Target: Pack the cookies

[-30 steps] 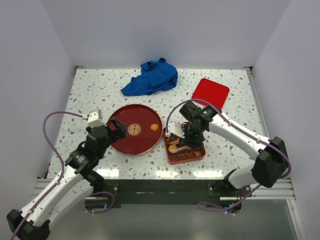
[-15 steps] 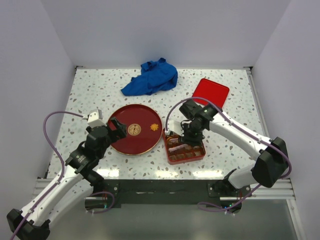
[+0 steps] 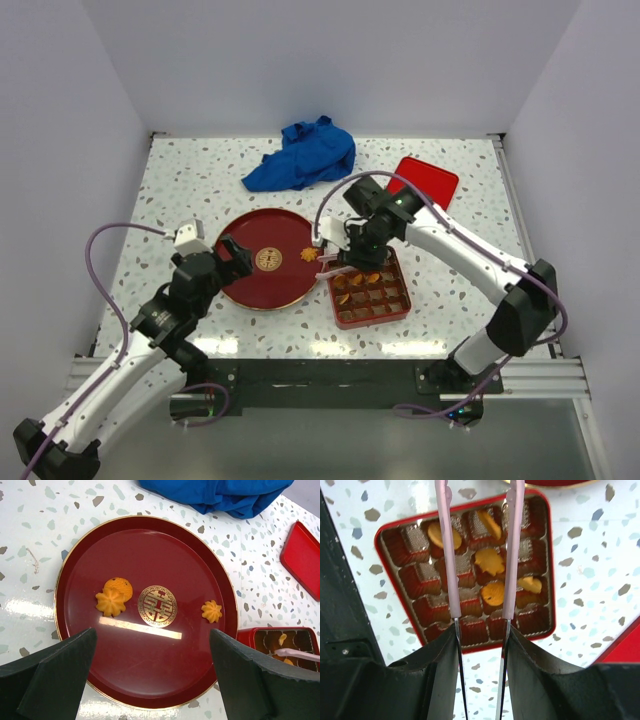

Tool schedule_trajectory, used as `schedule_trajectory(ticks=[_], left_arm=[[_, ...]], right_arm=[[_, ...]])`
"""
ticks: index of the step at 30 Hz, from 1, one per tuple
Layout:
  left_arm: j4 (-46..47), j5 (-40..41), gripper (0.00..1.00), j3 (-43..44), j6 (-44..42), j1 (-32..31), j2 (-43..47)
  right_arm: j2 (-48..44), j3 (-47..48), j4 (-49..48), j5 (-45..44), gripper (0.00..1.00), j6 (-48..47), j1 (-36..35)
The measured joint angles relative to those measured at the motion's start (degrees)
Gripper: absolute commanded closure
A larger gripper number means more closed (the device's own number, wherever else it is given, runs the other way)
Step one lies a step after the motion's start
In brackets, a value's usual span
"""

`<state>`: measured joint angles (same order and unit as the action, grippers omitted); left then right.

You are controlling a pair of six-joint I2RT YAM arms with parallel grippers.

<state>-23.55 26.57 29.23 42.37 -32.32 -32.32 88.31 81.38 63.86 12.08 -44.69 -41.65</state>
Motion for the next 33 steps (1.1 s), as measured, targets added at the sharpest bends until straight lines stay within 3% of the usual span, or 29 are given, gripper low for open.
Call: schedule_trajectory(ticks=[11,17,33], left_arm=[[-4.3,2.8,0.00,0.7,0.1,0.0,3.9],[-8.8,5.2,0.00,1.6,0.6,0.0,7.7],[-12.2,7.0,0.00,2.5,1.6,0.0,8.2]], right_arm=[[21.5,17.6,-6.6,-1.8,0.59,2.3,-10.6],[31.8,25.7,-11.0,-4.3,0.59,4.4,-12.6],[36.3,28.0,-17.4,-10.2,0.59,5.0,-14.3]])
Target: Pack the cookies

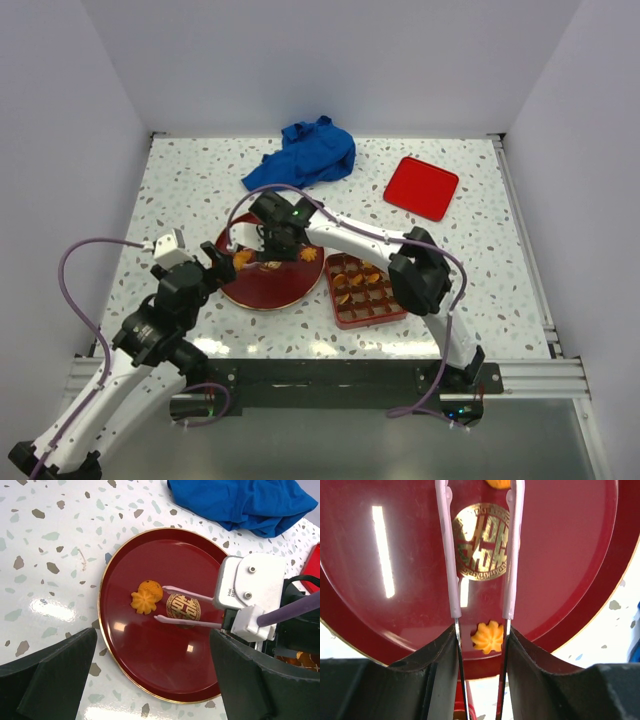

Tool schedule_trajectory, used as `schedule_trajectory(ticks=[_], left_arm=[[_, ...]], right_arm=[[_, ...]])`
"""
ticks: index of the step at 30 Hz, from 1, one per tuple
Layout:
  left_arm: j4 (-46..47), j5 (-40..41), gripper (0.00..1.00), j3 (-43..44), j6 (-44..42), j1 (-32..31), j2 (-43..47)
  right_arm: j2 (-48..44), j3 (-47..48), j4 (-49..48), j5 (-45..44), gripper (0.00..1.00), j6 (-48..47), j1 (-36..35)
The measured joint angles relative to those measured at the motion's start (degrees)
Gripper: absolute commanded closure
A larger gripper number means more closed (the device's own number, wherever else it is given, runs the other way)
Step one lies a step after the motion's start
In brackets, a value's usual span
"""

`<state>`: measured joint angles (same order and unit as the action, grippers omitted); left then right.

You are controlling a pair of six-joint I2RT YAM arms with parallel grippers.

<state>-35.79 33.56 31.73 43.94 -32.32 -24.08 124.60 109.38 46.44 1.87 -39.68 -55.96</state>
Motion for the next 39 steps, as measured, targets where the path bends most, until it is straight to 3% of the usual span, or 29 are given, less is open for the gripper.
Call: schedule_trajectory(ticks=[28,39], left_arm=[[-3.3,3.8,0.00,3.5,0.0,0.0,1.3],[-3.4,4.2,0.00,3.5,0.0,0.0,1.3]], right_arm=[[4.5,2.7,-2.3,-1.4,0.58,-0.1,-1.6],[5.2,3.2,-2.3,-1.3,0.73,0.1,-1.9]])
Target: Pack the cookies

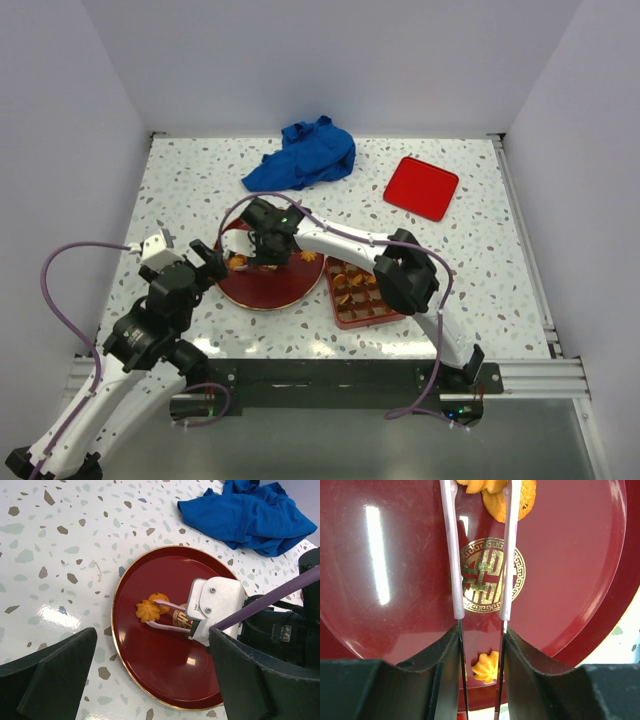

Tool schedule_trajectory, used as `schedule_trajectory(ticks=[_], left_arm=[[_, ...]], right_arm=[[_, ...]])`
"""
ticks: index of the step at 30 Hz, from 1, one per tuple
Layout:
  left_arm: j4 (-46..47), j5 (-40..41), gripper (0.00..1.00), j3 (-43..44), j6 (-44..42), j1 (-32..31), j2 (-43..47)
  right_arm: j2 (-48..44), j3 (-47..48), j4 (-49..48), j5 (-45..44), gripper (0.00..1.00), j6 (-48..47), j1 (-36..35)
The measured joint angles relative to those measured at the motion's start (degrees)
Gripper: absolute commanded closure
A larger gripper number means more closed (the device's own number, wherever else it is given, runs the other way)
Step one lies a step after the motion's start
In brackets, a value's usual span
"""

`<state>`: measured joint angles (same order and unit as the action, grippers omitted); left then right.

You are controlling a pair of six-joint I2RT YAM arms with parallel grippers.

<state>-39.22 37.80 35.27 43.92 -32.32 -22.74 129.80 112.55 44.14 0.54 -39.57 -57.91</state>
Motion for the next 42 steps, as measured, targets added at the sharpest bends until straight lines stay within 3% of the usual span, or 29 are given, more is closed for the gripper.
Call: schedule_trajectory(ticks=[14,31,38,42], left_arm=[[-0.2,-0.1,0.00,0.0,0.1,0.0,1.0],[2.1,-1.5,0.00,-0.4,0.0,0.0,0.3],[3.9,-3.2,0.00,-0.5,0.0,0.0,-1.6],[5.6,-4.1,0.00,-0.9,0.0,0.0,-2.1]], right_arm=[[-1.7,-1.4,0.9,0.5,0.78,0.7,-0.2],[-30.2,-26.7,2.8,2.5,0.79,0.5,0.2],[-34.5,-32.3,6.1,3.5,0.80,-0.4,4.7],[-41.9,-34.9,9.1,3.4,0.80,-1.5,8.3]])
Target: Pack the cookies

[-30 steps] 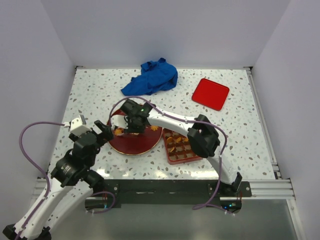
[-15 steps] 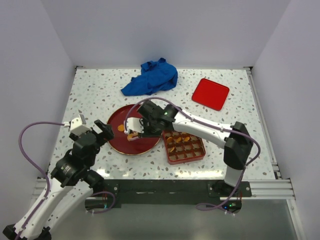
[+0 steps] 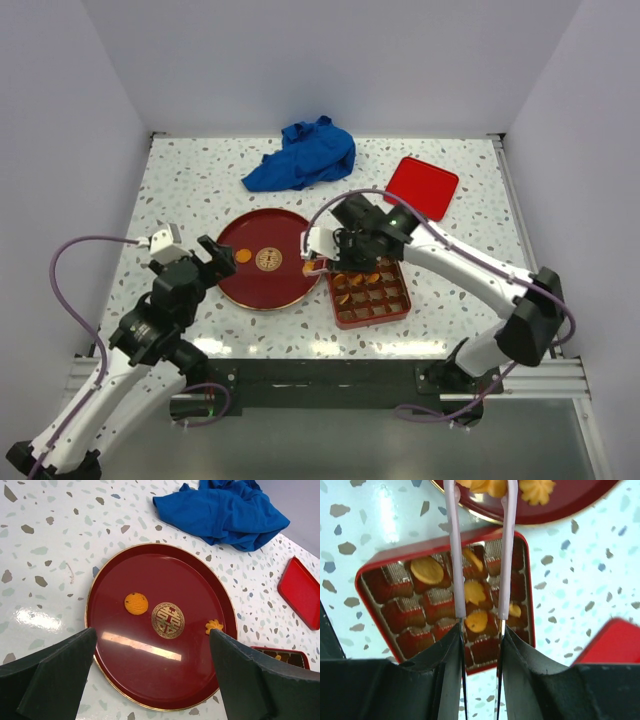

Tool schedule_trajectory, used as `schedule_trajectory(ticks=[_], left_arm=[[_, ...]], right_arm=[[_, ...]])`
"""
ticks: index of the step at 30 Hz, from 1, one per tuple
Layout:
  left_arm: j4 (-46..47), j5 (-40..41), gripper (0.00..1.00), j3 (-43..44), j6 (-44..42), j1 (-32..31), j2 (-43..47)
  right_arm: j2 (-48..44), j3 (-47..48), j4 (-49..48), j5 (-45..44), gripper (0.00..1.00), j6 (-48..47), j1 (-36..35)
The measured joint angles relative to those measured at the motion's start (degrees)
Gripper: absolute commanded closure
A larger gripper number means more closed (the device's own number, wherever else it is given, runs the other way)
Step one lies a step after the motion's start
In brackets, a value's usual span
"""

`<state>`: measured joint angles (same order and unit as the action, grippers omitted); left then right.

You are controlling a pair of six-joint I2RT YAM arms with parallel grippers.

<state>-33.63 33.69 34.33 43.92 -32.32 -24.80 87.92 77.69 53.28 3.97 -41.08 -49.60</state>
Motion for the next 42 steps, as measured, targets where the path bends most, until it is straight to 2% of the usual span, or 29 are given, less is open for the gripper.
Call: schedule_trajectory(ticks=[7,17,24,36,42], left_arm=[[3.6,-2.1,0.00,-1.4,0.0,0.0,-3.2],[7.0,-4.4,0.00,-1.4,-0.2,0.0,-5.4],[8.8,-5.6,0.00,-1.7,-0.3,0.0,-6.2],[8.7,-6.0,0.00,-2.4,-0.4,0.0,-4.3],[8.6,-6.0,0.00,-3.2,-0.4,0.0,-3.8]], right_arm=[[-13.4,-4.1,5.6,0.2,0.80,-1.0,1.9],[-21.3,-13.9,12.8,0.0,0.80,-0.6,7.5],[-21.7,-15.6,13.2,0.0,0.80,0.5,10.3],[-17.4,-16.0,10.9,0.3,0.79,1.8,10.8],[-16.9,-16.5,10.2,0.3,0.73,2.6,10.8]])
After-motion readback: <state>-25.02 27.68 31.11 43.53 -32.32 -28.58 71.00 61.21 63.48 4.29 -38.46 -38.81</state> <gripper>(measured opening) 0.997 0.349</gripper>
